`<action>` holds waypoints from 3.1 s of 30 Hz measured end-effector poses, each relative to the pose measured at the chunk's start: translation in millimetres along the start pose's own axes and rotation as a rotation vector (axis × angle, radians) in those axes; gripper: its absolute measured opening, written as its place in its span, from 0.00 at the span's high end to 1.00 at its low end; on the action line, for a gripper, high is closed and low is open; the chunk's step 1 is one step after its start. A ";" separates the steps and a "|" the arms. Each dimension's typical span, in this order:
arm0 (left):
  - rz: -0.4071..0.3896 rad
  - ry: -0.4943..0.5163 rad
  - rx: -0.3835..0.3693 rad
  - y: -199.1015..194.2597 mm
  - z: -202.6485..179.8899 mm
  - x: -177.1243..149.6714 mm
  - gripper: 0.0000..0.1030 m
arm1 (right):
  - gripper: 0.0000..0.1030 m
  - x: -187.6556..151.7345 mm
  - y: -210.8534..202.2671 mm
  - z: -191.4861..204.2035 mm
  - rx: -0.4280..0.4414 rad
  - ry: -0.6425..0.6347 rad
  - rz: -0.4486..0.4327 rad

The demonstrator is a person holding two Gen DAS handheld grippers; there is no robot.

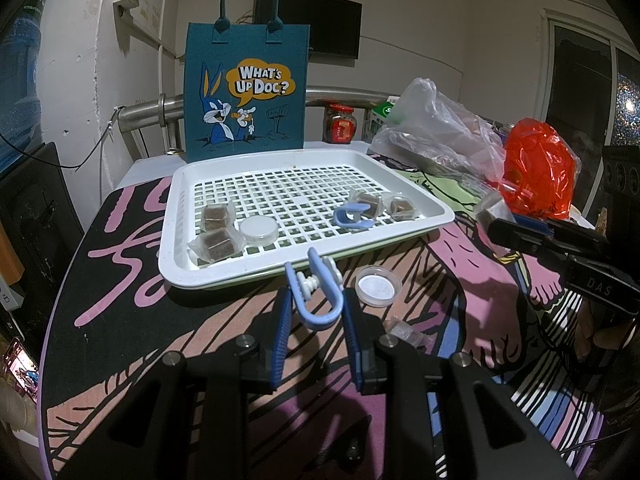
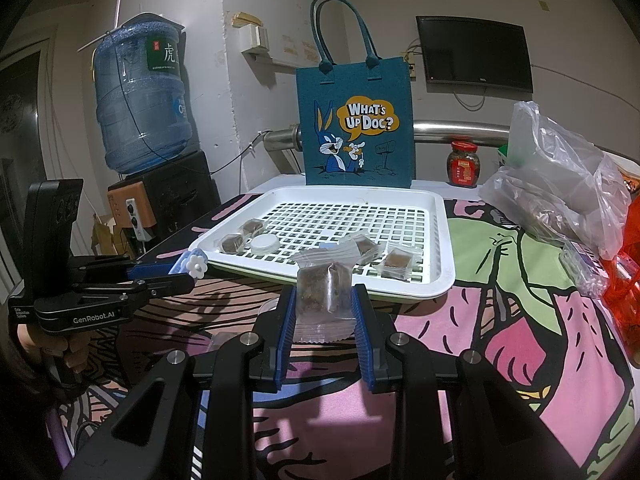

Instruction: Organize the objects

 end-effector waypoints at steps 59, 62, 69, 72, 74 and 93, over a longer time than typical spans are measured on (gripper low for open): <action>0.051 -0.014 0.002 12.0 3.5 -4.7 0.76 | 0.74 2.8 0.5 -10.8 0.013 0.061 0.020; 0.043 -0.012 0.002 9.6 4.8 -2.4 0.76 | 0.74 2.8 2.5 -11.8 0.017 0.070 0.030; -0.008 -0.015 0.021 -7.5 25.0 22.6 0.76 | 0.74 24.7 -9.9 -12.4 0.042 0.091 0.006; -0.034 -0.009 0.055 -12.9 38.8 38.9 0.76 | 0.74 51.2 -21.0 -10.8 0.060 0.087 -0.042; -0.050 -0.016 0.064 -14.3 46.6 48.4 0.76 | 0.74 65.7 -24.7 -10.4 0.065 0.082 -0.067; 0.044 -0.125 0.082 58.1 96.9 40.9 0.76 | 0.74 75.7 93.1 -45.5 0.067 0.248 0.123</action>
Point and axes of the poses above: each gripper's, at about its wrist camera, not at the fingertips, and y roughly the way its jaws point, z to its left, x to its top, the point moved 7 cm from there along y, roughly the way its jaws point, and after that the axes turned 11 degrees about y, right-handed, at the moved point
